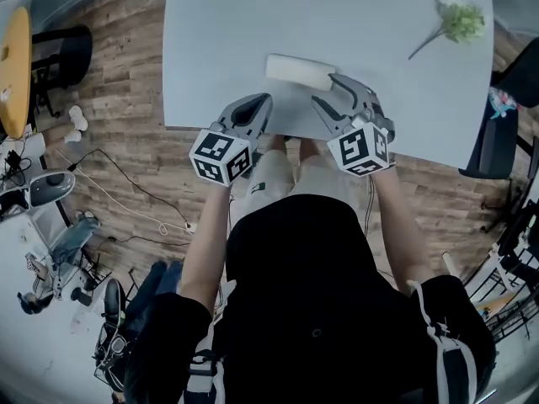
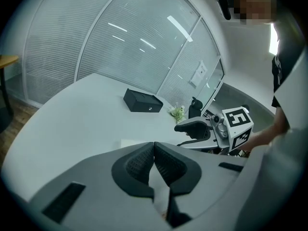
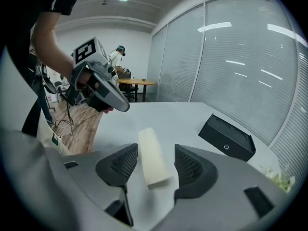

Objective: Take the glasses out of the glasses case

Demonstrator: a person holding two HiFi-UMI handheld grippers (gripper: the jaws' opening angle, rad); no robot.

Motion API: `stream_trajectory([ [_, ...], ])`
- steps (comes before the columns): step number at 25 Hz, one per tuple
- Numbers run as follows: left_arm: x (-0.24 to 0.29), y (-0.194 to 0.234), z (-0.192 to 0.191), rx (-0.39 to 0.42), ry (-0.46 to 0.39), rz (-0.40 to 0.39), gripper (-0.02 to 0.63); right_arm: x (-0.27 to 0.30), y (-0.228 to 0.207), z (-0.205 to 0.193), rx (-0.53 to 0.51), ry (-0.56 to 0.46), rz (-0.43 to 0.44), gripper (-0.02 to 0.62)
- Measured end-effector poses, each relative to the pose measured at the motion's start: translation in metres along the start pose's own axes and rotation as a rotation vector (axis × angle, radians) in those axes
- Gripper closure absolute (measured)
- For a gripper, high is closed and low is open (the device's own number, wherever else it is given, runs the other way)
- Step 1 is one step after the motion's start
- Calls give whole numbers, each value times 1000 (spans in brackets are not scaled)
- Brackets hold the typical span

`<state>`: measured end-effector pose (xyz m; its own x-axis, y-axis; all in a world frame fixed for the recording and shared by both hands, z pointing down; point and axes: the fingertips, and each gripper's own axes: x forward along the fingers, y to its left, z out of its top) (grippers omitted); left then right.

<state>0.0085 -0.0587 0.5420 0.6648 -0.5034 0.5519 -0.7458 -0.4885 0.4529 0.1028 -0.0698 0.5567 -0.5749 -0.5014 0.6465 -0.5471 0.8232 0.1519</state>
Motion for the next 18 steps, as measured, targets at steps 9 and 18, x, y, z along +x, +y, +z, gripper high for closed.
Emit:
stream_trajectory([
  [9,43,29,-35,17,72,-54,583,43,4,-30,-29,80,-17,309],
  [18,73,54,-56,-5,147,-46,583,74,9,-42,-81,137,-14,282],
])
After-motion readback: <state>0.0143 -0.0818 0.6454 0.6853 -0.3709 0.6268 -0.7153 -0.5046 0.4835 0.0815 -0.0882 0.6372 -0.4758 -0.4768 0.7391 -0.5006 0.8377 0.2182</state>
